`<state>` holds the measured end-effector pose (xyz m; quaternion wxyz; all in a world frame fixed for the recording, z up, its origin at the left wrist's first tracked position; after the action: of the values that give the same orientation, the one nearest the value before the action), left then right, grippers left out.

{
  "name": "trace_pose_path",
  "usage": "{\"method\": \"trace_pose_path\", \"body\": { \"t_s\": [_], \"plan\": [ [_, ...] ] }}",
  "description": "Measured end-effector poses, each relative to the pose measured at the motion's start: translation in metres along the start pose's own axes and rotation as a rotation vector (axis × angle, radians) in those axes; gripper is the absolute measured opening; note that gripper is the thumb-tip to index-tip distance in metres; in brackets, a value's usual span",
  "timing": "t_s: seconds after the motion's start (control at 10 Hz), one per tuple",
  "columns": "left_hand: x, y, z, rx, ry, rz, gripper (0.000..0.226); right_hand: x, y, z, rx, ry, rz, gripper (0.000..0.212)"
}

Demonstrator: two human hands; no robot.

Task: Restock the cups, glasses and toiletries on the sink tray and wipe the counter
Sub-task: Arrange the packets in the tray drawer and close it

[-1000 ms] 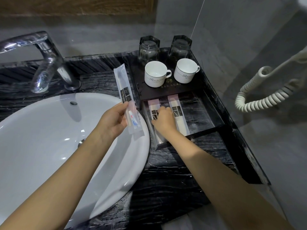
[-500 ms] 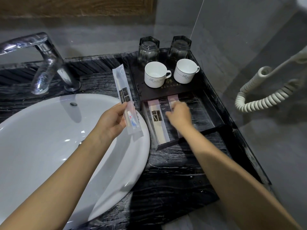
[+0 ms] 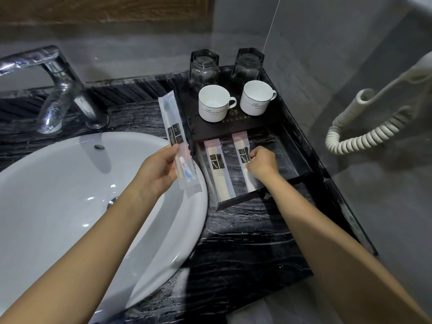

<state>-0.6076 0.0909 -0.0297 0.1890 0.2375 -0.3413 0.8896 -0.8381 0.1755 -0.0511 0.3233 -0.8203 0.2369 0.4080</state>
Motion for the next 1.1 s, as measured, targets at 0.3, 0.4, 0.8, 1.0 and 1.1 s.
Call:
{"method": "trace_pose_path", "body": {
  "t_s": [0.3, 0.4, 0.8, 1.0, 1.1],
  "plan": [
    [0.009, -0.002, -0.006, -0.008, 0.004, 0.002, 0.017, -0.002, -0.005, 0.003, -0.062, 0.058, -0.005, 0.027],
    [0.011, -0.002, -0.007, -0.01, 0.013, -0.003, 0.017, -0.003, -0.007, 0.002, -0.071, 0.071, -0.004, 0.028],
    [0.023, -0.004, -0.005, -0.013, 0.037, -0.004, 0.012, -0.016, -0.012, 0.003, -0.018, -0.041, -0.054, 0.034],
    [0.058, -0.01, -0.018, -0.034, 0.139, -0.07, 0.016, -0.037, -0.045, -0.023, -0.172, 0.353, -0.15, 0.015],
    [0.076, -0.011, -0.027, -0.015, 0.145, -0.069, 0.022, -0.036, -0.066, -0.032, -0.191, 0.526, -0.246, 0.018]
  ]
}}
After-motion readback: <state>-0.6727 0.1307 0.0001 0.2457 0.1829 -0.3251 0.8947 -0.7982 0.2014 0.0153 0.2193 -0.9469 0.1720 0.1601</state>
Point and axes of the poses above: each hand's wrist, its own y-axis towards the middle knuckle, its own x-axis out of the palm, z = x × y, the point moved 4 cm from there along y, towards the middle knuckle, and after that the axes turned 3 degrees about -z, right-handed, at the moved point
